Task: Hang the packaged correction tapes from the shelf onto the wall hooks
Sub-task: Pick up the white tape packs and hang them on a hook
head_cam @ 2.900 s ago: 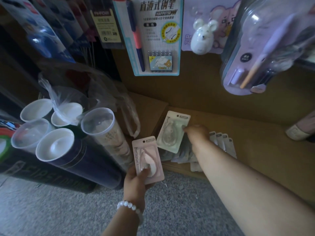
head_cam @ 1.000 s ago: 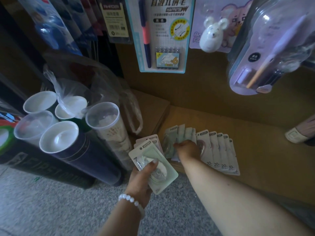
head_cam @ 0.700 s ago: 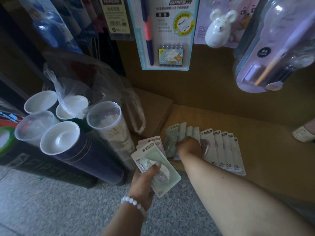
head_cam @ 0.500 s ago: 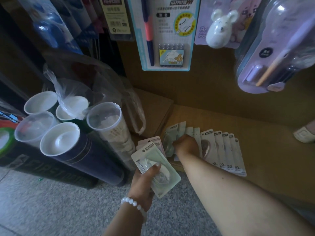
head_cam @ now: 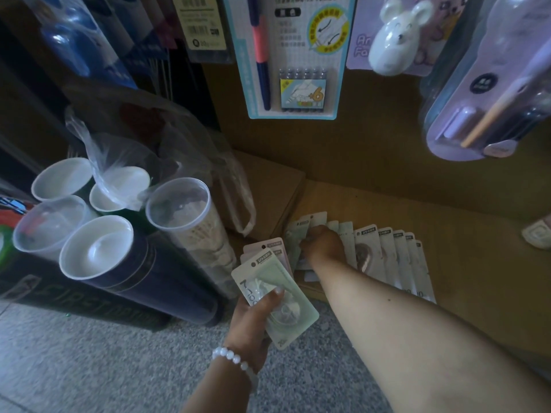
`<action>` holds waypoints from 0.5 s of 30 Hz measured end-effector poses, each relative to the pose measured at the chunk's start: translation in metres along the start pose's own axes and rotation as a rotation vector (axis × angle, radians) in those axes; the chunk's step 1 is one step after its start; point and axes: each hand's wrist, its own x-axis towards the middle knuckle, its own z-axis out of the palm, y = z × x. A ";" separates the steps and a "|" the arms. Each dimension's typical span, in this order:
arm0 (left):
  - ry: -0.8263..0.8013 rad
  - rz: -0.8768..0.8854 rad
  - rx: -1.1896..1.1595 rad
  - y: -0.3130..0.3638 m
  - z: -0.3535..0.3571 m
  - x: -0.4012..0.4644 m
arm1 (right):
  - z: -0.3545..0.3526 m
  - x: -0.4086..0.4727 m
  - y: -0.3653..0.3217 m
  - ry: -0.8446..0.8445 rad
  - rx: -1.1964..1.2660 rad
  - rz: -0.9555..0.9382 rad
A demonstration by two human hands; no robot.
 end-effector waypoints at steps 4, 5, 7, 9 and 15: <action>0.013 -0.010 0.001 -0.001 -0.001 0.002 | 0.002 0.002 -0.001 -0.030 0.020 0.154; 0.012 -0.009 0.003 -0.001 -0.001 0.001 | 0.001 0.002 -0.002 -0.024 0.025 0.163; 0.010 0.000 0.012 0.000 0.000 -0.001 | -0.002 0.003 -0.001 -0.020 0.039 0.189; 0.004 0.009 0.009 0.000 0.001 -0.005 | -0.004 0.004 0.002 -0.079 0.038 0.210; -0.007 0.018 0.003 0.004 0.002 -0.012 | -0.008 -0.006 0.001 -0.145 0.058 0.261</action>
